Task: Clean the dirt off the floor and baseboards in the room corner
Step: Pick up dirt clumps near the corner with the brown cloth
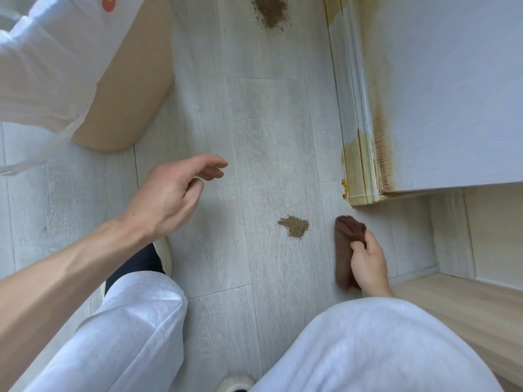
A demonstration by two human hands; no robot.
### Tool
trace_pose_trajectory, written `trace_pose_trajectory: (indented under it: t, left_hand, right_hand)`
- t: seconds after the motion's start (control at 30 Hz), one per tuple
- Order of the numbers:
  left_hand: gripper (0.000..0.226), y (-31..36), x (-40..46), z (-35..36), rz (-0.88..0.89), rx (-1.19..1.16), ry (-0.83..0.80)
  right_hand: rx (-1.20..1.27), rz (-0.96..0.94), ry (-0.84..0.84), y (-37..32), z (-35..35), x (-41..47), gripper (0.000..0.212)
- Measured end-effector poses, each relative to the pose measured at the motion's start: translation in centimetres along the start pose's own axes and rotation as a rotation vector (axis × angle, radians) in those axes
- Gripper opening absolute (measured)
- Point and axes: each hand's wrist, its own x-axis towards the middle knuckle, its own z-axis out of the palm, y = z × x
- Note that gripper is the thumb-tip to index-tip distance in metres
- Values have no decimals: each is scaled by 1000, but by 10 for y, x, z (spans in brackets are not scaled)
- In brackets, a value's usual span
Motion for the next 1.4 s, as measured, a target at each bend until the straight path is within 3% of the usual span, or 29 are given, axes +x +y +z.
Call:
trace_pose_trajectory:
  t: [0.1, 0.33, 0.7, 0.87, 1.03, 1.13, 1.27, 1.4]
  left_hand:
    - [58, -2, -3, 1, -2, 3, -4]
    - [59, -6, -7, 1, 14, 18, -11]
    - [60, -6, -7, -3, 13, -3, -1]
    - [57, -10, -9, -5, 13, -12, 12]
    - [57, -10, -9, -8, -11, -21, 16]
    - [56, -11, -9, -10, -21, -21, 16]
    - [56, -11, -8, -9, -25, -21, 16]
    - [55, -10, -9, -10, -12, -37, 22]
  right_hand:
    - [44, 76, -24, -4, 28, -9, 24]
    - [114, -50, -39, -52, 71, -9, 12]
    - [91, 25, 75, -40, 28, -1, 10]
    - [29, -17, 22, -52, 41, 1, 34]
    - [45, -187, -173, -58, 67, -12, 65]
    - [-126, -328, -144, -51, 65, -12, 62]
    - [-498, -550, -210, -54, 57, -6, 80]
    - [-776, -596, -252, -66, 62, -7, 92]
